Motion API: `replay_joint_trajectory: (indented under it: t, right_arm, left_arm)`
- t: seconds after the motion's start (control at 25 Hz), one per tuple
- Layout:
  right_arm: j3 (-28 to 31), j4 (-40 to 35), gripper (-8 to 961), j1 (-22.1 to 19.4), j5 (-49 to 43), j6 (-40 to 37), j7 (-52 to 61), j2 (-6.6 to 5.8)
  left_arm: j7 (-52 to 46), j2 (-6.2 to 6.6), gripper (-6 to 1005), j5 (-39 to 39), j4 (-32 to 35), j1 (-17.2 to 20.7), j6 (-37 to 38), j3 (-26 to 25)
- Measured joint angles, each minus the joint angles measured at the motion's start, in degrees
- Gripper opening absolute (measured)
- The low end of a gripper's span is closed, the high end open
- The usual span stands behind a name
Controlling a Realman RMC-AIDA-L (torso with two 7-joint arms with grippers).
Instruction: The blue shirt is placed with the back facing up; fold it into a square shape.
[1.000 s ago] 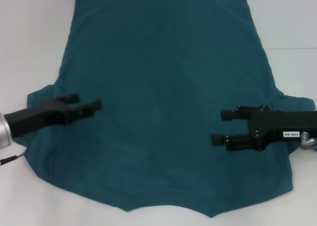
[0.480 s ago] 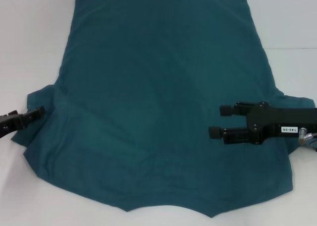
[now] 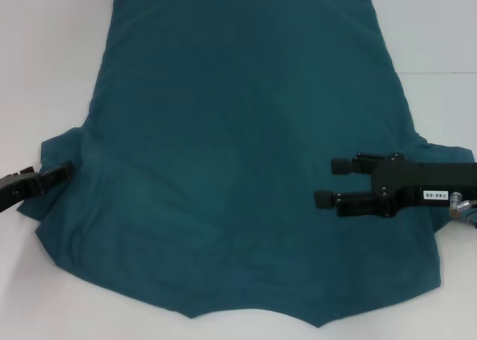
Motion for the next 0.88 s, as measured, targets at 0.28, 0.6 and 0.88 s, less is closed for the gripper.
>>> replay_joint_trajectory:
  t: [0.28,0.6,0.88]
  right_arm:
    - [0.47,0.13,927,-0.20,0.01,-0.43,0.00,0.00]
    - [0.53,0.15,927,-0.50,0.06,-0.50,-0.07,0.08]
    - [0.57,0.15,927,-0.51,0.45,-0.67,-0.07,0.09]
  left_arm:
    - [-0.90,0.01,819,0.56,0.38,-0.05,-1.25,1.05]
    - [-1.47,0.17,518,0.69,0.16,-0.23,-2.23,0.95]
    - [-1.94,0.21,237,1.06,0.09,-0.21,-2.24,1.03]
